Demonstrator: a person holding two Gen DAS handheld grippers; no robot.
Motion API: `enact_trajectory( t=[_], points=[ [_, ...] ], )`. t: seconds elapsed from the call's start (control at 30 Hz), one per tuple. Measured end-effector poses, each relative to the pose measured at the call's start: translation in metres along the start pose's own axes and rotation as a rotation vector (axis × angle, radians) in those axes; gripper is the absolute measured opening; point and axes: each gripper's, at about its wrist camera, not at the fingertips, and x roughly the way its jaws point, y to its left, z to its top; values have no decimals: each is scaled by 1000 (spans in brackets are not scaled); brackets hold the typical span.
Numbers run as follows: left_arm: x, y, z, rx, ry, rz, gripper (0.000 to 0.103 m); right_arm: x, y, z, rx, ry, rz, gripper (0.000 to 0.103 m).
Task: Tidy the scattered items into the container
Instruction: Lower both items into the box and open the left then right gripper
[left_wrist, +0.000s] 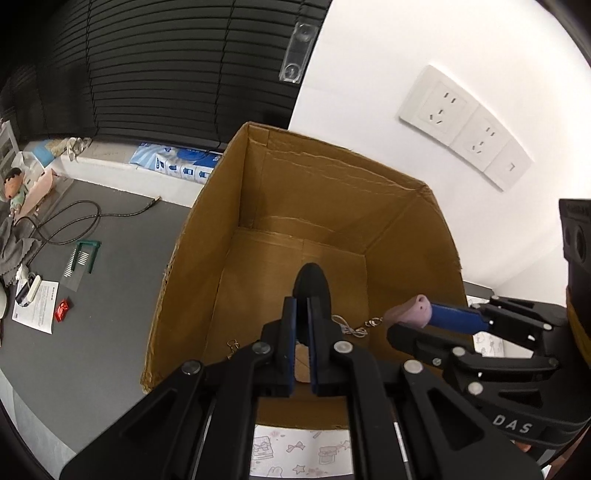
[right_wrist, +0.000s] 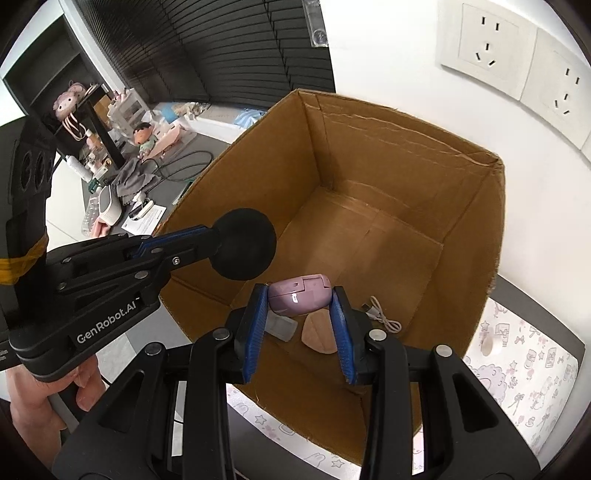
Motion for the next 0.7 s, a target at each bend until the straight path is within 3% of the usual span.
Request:
enact_trajectory(
  t=[0.3,0.33,0.4,0.43,0.47,0.5,0.7],
  points=[
    [11,8,4,-7,28,18,9,10,-2,2,15,20,4,36],
    [12,9,4,-9,30,20,14,10,-2,2,17,20,4,36],
    [13,12,4,-15,35,19,41,12,-2,2,19,22,4,36],
    [13,13,4,-23,33,12,66,12,-2,2,21,22,5,36],
    [13,14,4,-30,30,6,76,13,-2,2,23,23,3,36],
    [12,15,4,-37,24,2,83,13,-2,2,24,23,1,36],
    [9,24,6,-69,6,41,92,13,-2,2,33,22,-5,36]
  ],
)
